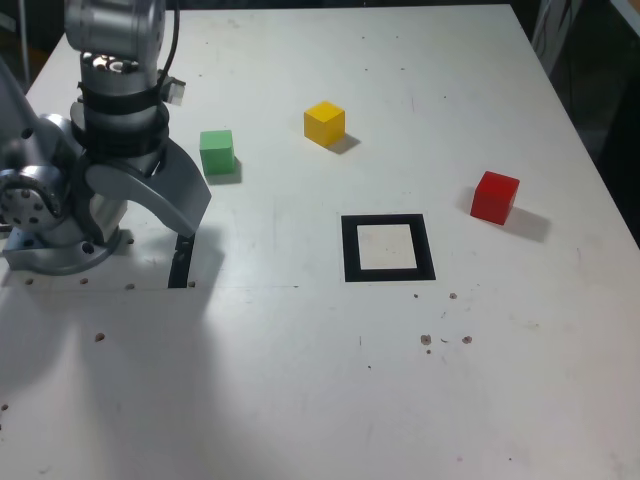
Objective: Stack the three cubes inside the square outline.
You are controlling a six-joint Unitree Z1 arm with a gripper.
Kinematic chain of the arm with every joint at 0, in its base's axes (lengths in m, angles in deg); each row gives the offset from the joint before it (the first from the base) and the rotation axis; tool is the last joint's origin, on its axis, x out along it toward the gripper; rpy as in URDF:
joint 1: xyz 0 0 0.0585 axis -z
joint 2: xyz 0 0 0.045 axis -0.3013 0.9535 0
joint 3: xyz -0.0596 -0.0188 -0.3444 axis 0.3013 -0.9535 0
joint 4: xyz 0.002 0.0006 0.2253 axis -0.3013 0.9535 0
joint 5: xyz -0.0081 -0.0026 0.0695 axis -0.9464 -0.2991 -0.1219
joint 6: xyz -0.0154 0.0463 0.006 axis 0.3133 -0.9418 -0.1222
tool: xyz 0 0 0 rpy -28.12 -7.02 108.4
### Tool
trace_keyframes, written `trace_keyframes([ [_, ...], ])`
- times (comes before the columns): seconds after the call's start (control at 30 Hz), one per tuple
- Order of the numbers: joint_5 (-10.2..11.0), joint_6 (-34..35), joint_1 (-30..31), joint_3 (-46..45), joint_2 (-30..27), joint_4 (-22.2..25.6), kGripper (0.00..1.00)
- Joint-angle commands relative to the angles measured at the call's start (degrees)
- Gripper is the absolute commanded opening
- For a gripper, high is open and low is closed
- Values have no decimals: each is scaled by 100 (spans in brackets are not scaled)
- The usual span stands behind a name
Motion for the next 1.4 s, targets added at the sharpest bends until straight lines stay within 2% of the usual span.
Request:
trace_keyframes([
  [0.0, 9, -10, -6, -7, 8, 8, 99],
  [0.43, 7, -13, -6, 28, -108, 97, 99],
  [0.57, 77, 19, -23, 369, -396, 545, 99],
  [0.67, 252, -7, -41, 914, -570, 950, 99],
  [0.8, 466, -195, -42, 1730, -514, 1327, 99],
  [1.0, 752, -530, -25, 3307, 69, 1871, 98],
  [1.2, 880, -783, 35, 4876, 976, 2400, 97],
  [1.37, 1001, -1091, 175, 6111, 1686, 2597, 97],
])
